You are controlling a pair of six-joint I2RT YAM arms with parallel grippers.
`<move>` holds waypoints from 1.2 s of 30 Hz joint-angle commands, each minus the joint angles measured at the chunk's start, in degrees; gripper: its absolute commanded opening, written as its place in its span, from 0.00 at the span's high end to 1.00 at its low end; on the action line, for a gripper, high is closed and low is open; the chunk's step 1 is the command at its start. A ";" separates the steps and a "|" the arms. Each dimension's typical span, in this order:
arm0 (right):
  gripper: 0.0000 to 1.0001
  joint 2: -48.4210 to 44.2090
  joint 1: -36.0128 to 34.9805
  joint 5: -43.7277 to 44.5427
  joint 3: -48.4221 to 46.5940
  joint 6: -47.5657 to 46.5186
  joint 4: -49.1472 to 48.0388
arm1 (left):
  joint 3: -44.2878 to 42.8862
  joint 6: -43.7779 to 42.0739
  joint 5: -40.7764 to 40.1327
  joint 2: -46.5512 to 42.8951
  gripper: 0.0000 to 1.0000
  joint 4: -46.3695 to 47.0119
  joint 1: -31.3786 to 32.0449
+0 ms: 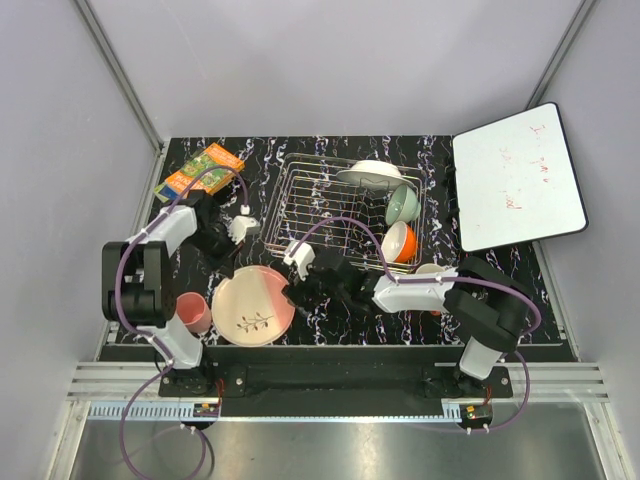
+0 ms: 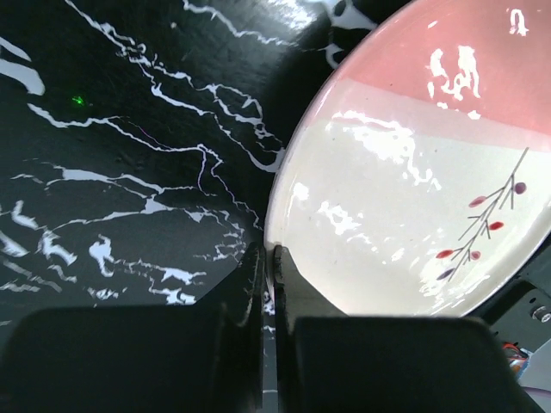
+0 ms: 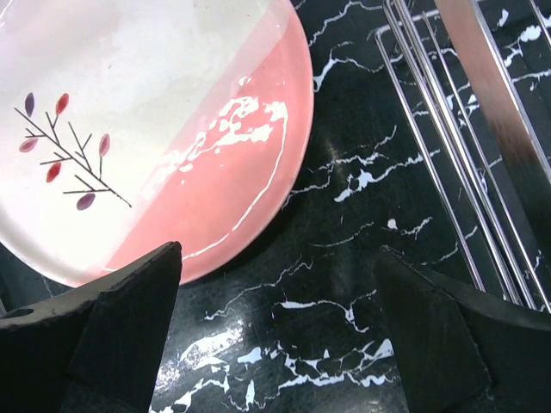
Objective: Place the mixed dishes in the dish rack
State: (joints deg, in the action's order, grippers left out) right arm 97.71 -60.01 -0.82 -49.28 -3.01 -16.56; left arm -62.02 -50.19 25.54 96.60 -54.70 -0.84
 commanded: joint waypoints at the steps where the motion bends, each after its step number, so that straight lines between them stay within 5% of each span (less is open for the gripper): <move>1: 0.00 0.73 0.24 -3.30 -2.14 -0.60 -6.64 | -2.14 -2.54 0.04 -6.24 1.00 -0.85 2.33; 10: 0.00 2.66 1.91 -7.79 1.29 1.95 -17.44 | -1.88 -1.84 -0.49 -11.86 1.00 -0.59 7.25; 26: 0.00 5.82 3.85 -14.12 1.64 4.67 -21.32 | -2.23 -1.40 -0.49 -20.48 1.00 -0.24 12.97; 36: 0.15 10.48 7.62 -31.95 -0.29 10.74 -24.84 | -3.02 0.45 -0.40 -20.83 1.00 1.26 15.87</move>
State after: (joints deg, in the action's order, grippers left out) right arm 106.54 -54.02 -23.05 -47.64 4.45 -37.28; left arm -62.28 -50.92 23.97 78.00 -55.13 14.09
